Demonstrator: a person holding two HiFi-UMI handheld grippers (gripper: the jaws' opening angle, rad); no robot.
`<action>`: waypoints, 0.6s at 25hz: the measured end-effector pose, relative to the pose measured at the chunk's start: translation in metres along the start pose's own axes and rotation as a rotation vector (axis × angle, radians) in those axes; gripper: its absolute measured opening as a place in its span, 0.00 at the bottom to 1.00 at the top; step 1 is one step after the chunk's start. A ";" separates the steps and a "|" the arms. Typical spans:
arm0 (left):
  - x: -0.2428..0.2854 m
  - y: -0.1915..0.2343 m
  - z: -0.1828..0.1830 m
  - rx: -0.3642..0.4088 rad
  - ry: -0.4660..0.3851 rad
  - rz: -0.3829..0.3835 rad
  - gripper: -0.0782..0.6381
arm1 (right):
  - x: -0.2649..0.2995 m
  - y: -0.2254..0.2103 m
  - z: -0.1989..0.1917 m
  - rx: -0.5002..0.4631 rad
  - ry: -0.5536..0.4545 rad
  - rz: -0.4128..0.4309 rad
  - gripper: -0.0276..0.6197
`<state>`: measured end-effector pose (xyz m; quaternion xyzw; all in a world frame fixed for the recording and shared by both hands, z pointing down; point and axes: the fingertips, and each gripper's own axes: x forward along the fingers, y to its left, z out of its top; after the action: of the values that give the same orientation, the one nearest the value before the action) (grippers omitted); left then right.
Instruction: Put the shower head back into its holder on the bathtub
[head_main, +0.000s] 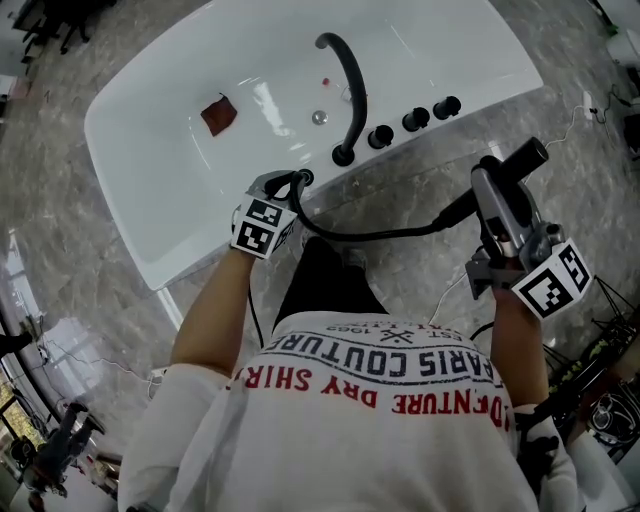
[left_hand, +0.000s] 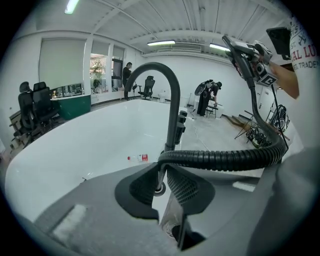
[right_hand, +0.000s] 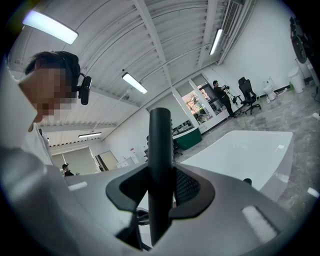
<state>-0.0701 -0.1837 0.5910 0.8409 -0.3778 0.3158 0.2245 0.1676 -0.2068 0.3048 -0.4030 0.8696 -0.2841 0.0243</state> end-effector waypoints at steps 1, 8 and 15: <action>0.003 0.001 -0.005 0.001 0.008 0.002 0.19 | 0.000 0.000 -0.002 0.000 0.004 -0.002 0.23; 0.028 0.004 -0.036 -0.030 0.095 -0.011 0.19 | 0.000 0.001 -0.013 0.005 0.027 -0.015 0.23; 0.053 0.006 -0.062 -0.022 0.187 -0.018 0.19 | -0.001 0.003 -0.021 0.005 0.046 -0.030 0.23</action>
<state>-0.0696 -0.1753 0.6718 0.8085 -0.3512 0.3869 0.2707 0.1605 -0.1952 0.3206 -0.4093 0.8630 -0.2960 0.0012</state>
